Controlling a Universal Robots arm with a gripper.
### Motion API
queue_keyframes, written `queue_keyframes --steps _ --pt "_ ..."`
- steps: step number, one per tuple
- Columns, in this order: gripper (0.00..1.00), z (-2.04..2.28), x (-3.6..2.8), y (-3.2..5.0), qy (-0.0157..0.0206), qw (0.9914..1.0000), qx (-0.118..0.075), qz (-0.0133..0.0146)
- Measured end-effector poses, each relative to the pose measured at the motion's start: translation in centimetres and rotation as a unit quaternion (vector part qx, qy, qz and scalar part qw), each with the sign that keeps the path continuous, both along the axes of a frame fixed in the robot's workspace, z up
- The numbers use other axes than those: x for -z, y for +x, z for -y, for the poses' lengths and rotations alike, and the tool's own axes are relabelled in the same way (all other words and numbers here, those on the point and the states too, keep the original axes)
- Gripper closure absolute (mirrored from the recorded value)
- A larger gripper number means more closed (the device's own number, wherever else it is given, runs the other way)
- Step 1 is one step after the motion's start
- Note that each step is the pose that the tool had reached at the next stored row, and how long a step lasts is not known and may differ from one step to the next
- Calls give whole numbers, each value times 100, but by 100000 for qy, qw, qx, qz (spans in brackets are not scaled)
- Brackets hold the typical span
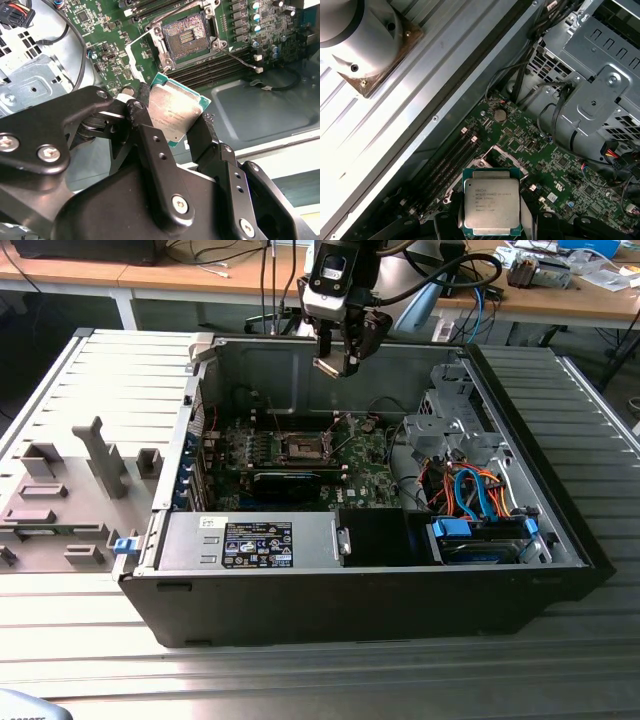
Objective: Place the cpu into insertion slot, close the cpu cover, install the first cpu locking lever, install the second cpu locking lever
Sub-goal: 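Place the cpu into insertion slot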
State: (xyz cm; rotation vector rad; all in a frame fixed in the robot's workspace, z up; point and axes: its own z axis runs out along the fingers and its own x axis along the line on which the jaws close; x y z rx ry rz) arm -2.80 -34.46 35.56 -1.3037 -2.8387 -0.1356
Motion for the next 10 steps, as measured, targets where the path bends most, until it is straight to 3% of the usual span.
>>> queue_keyframes --steps 10 --pt "45 0 0 0 0 99999 325 1"
